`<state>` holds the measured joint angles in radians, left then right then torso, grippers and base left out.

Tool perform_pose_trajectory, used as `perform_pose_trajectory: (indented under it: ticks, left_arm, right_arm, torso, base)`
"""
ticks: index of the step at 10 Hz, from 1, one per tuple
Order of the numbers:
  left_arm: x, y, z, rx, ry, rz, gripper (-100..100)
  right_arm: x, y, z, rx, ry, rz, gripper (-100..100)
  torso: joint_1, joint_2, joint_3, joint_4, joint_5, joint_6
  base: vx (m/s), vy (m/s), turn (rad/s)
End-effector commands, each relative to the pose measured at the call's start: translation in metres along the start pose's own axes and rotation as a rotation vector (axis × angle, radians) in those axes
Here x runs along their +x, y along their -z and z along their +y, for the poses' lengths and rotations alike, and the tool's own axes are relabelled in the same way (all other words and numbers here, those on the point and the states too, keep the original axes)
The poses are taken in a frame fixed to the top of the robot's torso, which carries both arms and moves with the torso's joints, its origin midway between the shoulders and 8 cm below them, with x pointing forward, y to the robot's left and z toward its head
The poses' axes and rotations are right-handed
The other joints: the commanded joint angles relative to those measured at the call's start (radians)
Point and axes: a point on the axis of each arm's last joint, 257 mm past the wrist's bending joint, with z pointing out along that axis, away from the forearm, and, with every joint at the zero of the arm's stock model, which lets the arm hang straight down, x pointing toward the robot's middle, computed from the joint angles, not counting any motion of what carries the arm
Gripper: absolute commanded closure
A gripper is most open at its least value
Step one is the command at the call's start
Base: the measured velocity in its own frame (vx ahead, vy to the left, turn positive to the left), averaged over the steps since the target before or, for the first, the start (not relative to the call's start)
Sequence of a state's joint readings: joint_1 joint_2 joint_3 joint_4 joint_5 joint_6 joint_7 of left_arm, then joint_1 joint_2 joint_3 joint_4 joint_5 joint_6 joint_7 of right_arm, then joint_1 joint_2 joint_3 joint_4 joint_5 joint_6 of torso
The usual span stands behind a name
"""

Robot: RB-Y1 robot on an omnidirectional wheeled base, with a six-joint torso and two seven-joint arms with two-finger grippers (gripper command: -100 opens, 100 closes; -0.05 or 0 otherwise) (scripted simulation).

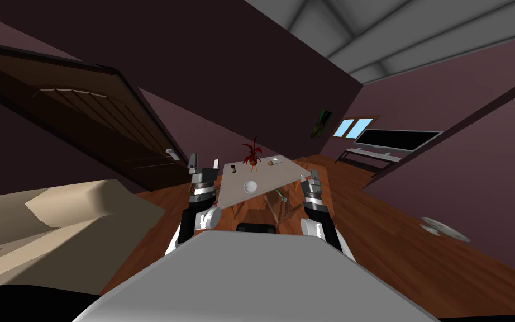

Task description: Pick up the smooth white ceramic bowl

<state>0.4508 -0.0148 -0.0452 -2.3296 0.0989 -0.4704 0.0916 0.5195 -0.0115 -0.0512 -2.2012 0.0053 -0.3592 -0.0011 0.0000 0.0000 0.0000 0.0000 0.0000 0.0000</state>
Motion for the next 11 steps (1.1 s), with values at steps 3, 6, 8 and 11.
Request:
perform_pose_trajectory:
  ticks: [3,6,8,11]
  left_arm:
    - [0.001,0.007,0.038,-0.095,-0.004,0.054,-100]
    - [-0.001,0.015,0.079,-0.190,0.003,0.080,-100]
    - [-0.003,0.019,0.095,-0.229,0.007,0.087,-100]
    - [-0.008,0.028,0.133,-0.318,0.014,0.099,-100]
  right_arm:
    - [0.000,0.000,0.000,0.000,0.000,0.000,0]
    - [0.000,0.000,0.000,0.000,0.000,0.000,0]
    - [0.000,0.000,0.000,0.000,0.000,0.000,0]
    - [0.000,0.000,0.000,0.000,0.000,0.000,0]
  torso:
    - [0.001,0.000,0.000,0.000,0.000,0.000]
    - [0.005,0.001,0.001,0.000,0.001,0.000]
    - [0.005,0.001,0.001,0.000,0.001,0.000]
    - [0.005,0.001,0.001,0.000,0.001,0.000]
  base:
    - [-0.002,0.023,-0.141]
    - [-0.022,0.068,-0.186]
    - [-0.019,0.069,-0.112]
    - [-0.027,0.061,-0.167]
